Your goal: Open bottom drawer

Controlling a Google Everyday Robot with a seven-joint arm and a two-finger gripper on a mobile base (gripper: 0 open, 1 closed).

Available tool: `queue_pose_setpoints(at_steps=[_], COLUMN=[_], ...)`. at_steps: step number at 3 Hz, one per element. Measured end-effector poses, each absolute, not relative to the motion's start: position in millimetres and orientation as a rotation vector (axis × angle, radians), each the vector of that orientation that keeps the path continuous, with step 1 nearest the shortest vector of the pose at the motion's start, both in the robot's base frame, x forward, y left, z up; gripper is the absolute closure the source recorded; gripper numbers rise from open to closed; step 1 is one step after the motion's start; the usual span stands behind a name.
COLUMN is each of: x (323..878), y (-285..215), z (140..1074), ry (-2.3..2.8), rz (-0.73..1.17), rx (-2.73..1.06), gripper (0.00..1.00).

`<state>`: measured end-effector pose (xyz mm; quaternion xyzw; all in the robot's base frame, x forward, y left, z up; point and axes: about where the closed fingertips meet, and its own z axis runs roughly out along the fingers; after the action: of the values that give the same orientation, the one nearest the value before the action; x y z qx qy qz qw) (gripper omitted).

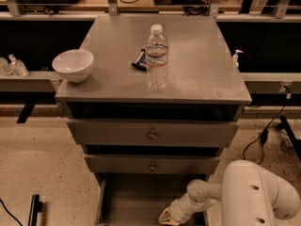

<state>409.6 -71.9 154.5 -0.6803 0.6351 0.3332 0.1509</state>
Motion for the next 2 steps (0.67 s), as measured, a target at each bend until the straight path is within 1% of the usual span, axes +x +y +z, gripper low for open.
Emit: queue_pose_setpoints(at_steps=[2], x=[410.7], y=[-72.2], z=[154.5], ry=[1.824], rz=[0.957], rx=[-1.953], gripper=[1.00])
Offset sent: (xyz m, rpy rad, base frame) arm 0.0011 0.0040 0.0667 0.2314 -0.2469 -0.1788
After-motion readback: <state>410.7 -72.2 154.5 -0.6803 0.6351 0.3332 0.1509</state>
